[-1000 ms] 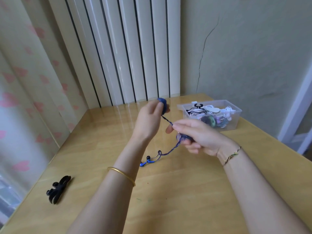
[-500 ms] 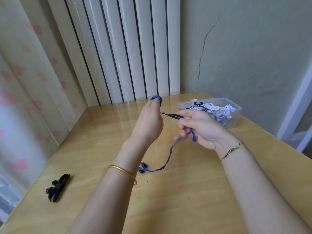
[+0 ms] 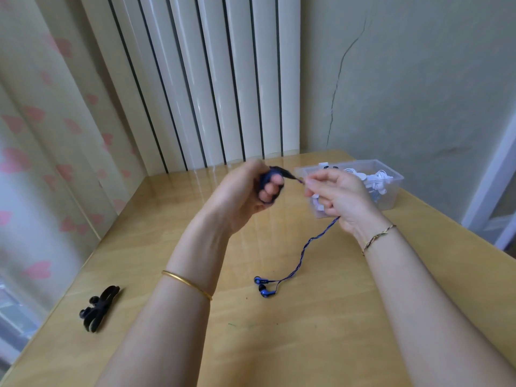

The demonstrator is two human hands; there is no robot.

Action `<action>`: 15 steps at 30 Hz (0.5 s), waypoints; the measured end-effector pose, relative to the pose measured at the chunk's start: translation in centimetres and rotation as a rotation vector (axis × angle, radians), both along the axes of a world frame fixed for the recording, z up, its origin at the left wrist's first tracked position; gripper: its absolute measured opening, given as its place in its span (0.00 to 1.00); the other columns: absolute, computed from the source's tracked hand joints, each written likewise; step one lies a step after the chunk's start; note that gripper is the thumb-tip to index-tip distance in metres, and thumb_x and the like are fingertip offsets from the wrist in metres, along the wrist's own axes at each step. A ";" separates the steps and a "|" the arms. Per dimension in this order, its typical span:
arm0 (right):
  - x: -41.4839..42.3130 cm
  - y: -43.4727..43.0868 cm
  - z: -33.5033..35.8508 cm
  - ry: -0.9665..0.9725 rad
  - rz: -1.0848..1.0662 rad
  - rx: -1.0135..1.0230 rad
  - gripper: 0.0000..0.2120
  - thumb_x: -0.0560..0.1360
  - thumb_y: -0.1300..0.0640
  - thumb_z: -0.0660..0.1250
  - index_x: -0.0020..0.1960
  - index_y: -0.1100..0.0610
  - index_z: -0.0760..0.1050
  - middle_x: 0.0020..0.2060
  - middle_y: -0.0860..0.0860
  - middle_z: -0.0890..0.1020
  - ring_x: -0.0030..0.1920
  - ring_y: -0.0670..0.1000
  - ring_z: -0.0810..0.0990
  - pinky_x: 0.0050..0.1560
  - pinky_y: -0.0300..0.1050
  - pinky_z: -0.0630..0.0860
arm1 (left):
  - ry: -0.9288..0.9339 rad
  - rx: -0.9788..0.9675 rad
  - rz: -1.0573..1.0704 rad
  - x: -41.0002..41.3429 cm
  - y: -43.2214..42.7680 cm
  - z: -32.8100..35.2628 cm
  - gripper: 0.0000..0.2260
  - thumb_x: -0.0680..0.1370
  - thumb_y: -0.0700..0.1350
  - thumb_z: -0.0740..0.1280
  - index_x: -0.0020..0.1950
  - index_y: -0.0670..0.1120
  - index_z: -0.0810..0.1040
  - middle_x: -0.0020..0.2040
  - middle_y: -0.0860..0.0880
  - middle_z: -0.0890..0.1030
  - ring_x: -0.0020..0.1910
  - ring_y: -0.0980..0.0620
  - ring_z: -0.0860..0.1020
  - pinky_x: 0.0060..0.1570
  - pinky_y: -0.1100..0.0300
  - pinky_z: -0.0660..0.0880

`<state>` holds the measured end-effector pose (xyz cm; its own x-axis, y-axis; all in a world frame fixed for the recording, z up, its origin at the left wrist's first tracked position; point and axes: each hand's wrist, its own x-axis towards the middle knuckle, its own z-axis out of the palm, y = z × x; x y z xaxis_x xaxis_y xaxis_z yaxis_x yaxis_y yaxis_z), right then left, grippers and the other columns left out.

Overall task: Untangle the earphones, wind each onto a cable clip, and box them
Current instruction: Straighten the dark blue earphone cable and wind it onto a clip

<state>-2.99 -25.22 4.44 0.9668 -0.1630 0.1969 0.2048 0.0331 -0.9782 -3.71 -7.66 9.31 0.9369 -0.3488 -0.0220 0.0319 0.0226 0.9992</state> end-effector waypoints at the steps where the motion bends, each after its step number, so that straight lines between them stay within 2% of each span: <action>1: 0.0 0.1 -0.6 0.039 0.035 -0.043 0.04 0.76 0.62 0.67 0.43 0.58 0.78 0.33 0.53 0.79 0.21 0.42 0.62 0.19 0.31 0.54 | 0.073 -0.114 0.034 0.2 0.2 0.2 0.14 0.79 0.43 0.54 0.38 0.45 0.75 0.27 0.53 0.70 0.25 0.56 0.65 0.52 0.57 0.68; 4: -0.3 0.2 -1.6 0.102 0.120 -0.075 0.04 0.75 0.59 0.68 0.46 0.59 0.80 0.33 0.51 0.79 0.22 0.42 0.61 0.20 0.32 0.53 | 0.183 -0.289 0.150 0.8 0.5 0.3 0.11 0.78 0.43 0.56 0.42 0.46 0.77 0.30 0.54 0.74 0.29 0.58 0.71 0.60 0.55 0.66; 7: -0.9 0.2 -1.8 0.140 0.190 -0.119 0.06 0.75 0.59 0.68 0.49 0.61 0.80 0.32 0.52 0.77 0.21 0.43 0.60 0.19 0.32 0.53 | 0.162 -0.316 0.220 1.2 0.5 0.0 0.10 0.79 0.44 0.58 0.46 0.48 0.79 0.36 0.55 0.80 0.40 0.57 0.77 0.60 0.54 0.66; 10: -1.7 0.1 -1.7 0.180 0.277 -0.244 0.05 0.76 0.59 0.67 0.46 0.59 0.81 0.28 0.51 0.71 0.19 0.43 0.58 0.19 0.33 0.52 | 0.100 -0.322 0.290 1.6 0.8 0.0 0.10 0.81 0.43 0.57 0.52 0.46 0.79 0.47 0.51 0.85 0.51 0.57 0.81 0.60 0.51 0.66; 12: -2.5 0.0 -1.1 0.167 0.351 -0.308 0.07 0.77 0.58 0.66 0.45 0.59 0.81 0.27 0.50 0.70 0.19 0.44 0.57 0.20 0.34 0.52 | 0.050 -0.224 0.265 1.6 0.5 0.0 0.11 0.80 0.41 0.56 0.52 0.45 0.78 0.51 0.50 0.84 0.56 0.56 0.80 0.62 0.49 0.65; 15: -3.5 0.4 0.9 0.102 0.435 -0.398 0.09 0.78 0.57 0.64 0.45 0.61 0.81 0.25 0.51 0.70 0.19 0.45 0.58 0.20 0.35 0.53 | -0.103 0.097 0.228 1.3 -0.3 -0.5 0.13 0.79 0.37 0.56 0.53 0.46 0.79 0.54 0.50 0.83 0.59 0.55 0.77 0.61 0.50 0.66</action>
<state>-6.52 -24.78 5.32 0.9455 0.3194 0.0640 0.1589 -0.2806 -0.9466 -2.38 -7.92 8.79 0.9901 -0.1297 0.0543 -0.0648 -0.0787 0.9948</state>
